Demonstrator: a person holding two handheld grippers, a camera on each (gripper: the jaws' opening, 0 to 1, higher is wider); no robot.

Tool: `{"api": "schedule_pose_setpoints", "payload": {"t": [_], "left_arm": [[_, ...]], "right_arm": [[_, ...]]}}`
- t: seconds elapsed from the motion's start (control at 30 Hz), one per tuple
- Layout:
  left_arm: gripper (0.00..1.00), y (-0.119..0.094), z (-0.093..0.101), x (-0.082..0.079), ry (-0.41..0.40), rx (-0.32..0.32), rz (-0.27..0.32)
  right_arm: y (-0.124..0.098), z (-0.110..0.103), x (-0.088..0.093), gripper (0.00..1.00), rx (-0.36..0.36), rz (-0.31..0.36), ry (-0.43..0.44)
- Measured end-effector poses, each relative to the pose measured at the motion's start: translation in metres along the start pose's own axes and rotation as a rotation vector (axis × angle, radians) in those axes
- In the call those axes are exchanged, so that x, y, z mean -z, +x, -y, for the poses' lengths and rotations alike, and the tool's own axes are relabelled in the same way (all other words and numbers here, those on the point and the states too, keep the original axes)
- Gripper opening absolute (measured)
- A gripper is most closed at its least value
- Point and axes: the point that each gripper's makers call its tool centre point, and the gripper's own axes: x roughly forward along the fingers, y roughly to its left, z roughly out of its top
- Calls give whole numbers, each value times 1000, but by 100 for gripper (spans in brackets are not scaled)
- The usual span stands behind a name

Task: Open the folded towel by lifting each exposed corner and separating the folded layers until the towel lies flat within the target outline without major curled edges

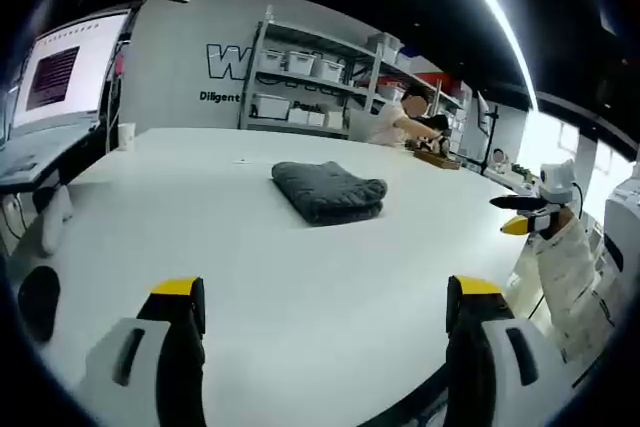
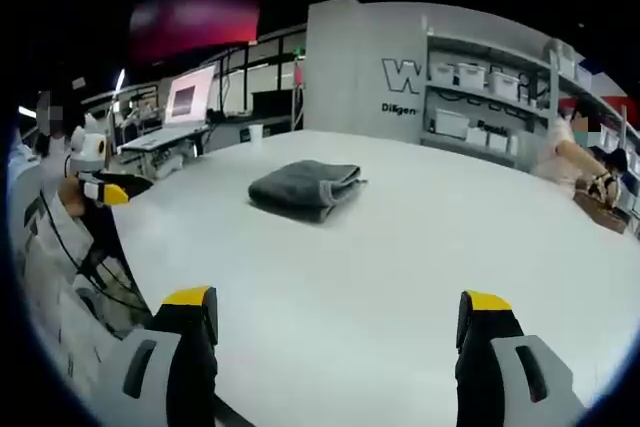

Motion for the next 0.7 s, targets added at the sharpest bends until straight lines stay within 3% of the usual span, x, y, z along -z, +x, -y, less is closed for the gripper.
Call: {"api": "schedule_pose_setpoints", "payload": {"t": [0.7], "left_arm": [[99, 5, 2, -1, 13, 4, -15]], "right_arm": [[-2, 5, 5, 100, 12, -11, 7]]}}
